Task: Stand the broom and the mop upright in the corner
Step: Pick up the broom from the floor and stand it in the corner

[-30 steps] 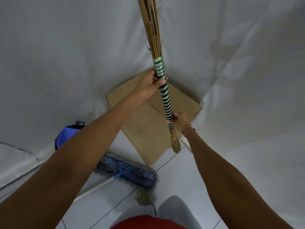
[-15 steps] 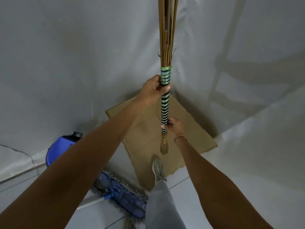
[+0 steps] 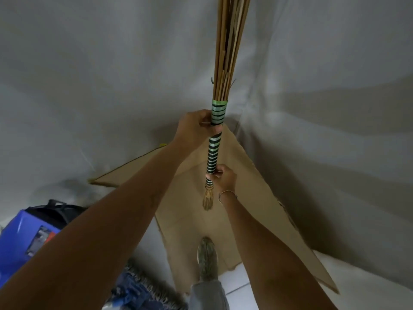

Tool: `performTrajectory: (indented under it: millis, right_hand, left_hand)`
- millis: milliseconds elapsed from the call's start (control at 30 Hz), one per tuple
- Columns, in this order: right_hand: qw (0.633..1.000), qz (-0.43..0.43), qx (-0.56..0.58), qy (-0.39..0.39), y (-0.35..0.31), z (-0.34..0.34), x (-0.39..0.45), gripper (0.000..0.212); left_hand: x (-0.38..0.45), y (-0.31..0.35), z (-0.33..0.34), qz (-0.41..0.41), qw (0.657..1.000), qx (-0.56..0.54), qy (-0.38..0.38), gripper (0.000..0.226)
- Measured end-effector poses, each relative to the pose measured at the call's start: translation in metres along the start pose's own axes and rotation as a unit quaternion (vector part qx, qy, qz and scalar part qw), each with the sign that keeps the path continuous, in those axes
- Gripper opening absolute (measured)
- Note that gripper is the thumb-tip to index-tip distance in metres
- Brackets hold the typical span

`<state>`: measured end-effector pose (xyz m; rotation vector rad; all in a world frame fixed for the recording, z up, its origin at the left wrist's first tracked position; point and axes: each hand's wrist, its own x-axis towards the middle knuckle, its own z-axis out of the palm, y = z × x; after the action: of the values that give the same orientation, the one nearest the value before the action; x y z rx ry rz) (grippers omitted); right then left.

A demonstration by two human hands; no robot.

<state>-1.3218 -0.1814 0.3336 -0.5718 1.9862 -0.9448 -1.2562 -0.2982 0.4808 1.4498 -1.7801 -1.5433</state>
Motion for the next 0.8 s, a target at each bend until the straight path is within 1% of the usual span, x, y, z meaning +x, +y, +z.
performTrajectory:
  millis: [133,233,433,500,567,633,700,733,800]
  right_hand:
    - [0.999,0.021,0.028,0.018,0.034,0.022,0.055,0.028]
    - [0.999,0.031,0.023,0.025,0.054,0.034,0.084,0.030]
    - [0.998,0.021,0.010,0.050,0.058,0.046,0.121,0.029]
    - [0.998,0.021,0.001,0.057,0.055,0.047,0.123,0.030]
    - [0.998,0.027,-0.006,0.064,0.051,0.046,0.118,0.031]
    - [0.997,0.033,-0.023,0.062,0.046,0.040,0.107,0.033]
    - [0.996,0.007,-0.069,0.057,0.039,0.030,0.083,0.028]
    - [0.994,-0.022,-0.102,0.045,0.034,0.024,0.066,0.025]
    - [0.981,-0.087,-0.172,-0.002,0.023,0.016,0.027,0.022]
  left_hand:
    - [0.048,-0.038,0.013,-0.015,1.000,-0.002,-0.012,0.039]
    - [0.071,-0.059,0.027,-0.020,1.000,0.007,-0.018,0.040]
    - [0.092,-0.077,0.040,-0.007,1.000,-0.004,0.007,0.043]
    - [0.089,-0.075,0.043,0.014,0.999,0.009,0.043,0.042]
    - [0.079,-0.069,0.042,0.036,0.993,0.024,0.107,0.039]
    - [0.068,-0.063,0.032,0.033,0.989,0.016,0.145,0.039]
    - [0.045,-0.059,0.014,0.018,0.988,0.008,0.156,0.033]
    - [0.028,-0.059,0.002,0.012,0.985,0.031,0.169,0.028]
    - [-0.017,-0.063,-0.025,-0.004,0.974,0.118,0.194,0.021]
